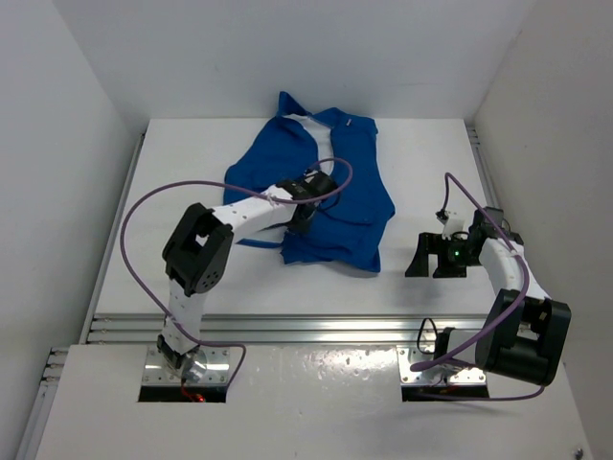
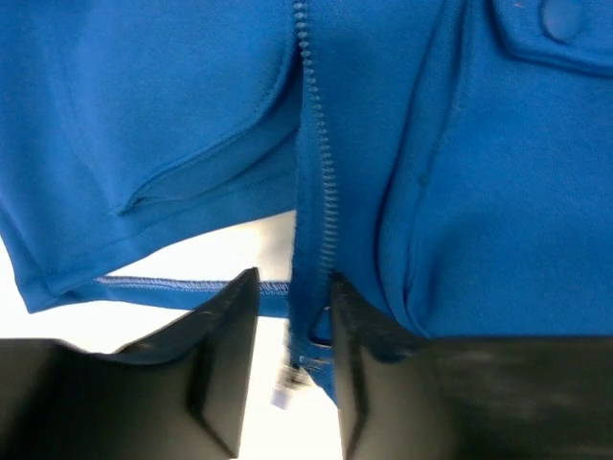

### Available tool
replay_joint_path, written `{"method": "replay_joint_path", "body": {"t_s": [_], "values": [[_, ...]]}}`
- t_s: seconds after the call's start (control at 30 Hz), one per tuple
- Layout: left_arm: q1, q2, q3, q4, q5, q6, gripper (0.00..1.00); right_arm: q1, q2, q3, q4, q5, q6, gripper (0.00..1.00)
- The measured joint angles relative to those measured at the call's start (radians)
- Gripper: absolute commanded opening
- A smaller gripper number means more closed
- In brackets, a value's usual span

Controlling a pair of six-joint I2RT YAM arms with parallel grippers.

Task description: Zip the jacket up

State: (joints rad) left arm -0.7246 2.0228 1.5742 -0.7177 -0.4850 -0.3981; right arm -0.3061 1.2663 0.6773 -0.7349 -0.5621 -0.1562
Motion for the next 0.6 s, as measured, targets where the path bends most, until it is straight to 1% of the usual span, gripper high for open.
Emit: {"method": "replay_joint_path", "body": {"t_s": [0.03, 0.07, 0.17, 0.33, 0.43, 0.53, 0.6], "values": [[0.008, -0.008, -0.002, 0.002, 0.027, 0.009, 0.27, 0.000, 0.000, 0.000, 0.000, 0.000, 0.000, 1.00], [0.021, -0.021, -0.009, 0.005, 0.064, 0.027, 0.12, 0.000, 0.000, 0.000, 0.000, 0.000, 0.001, 1.00], [0.061, -0.064, -0.044, 0.021, 0.175, 0.055, 0.00, 0.000, 0.002, 0.001, 0.000, -0.005, 0.003, 1.00], [0.125, -0.118, -0.117, 0.063, 0.407, 0.124, 0.00, 0.000, 0.006, 0.022, -0.006, -0.033, 0.001, 1.00], [0.154, -0.142, -0.166, 0.098, 0.542, 0.154, 0.00, 0.000, 0.006, 0.039, -0.013, -0.080, -0.008, 1.00], [0.191, -0.170, -0.230, 0.167, 0.713, 0.165, 0.00, 0.001, 0.000, 0.061, -0.024, -0.150, -0.011, 1.00], [0.232, -0.216, -0.315, 0.262, 0.857, 0.151, 0.00, 0.001, -0.003, 0.085, -0.031, -0.219, -0.007, 1.00]]}}
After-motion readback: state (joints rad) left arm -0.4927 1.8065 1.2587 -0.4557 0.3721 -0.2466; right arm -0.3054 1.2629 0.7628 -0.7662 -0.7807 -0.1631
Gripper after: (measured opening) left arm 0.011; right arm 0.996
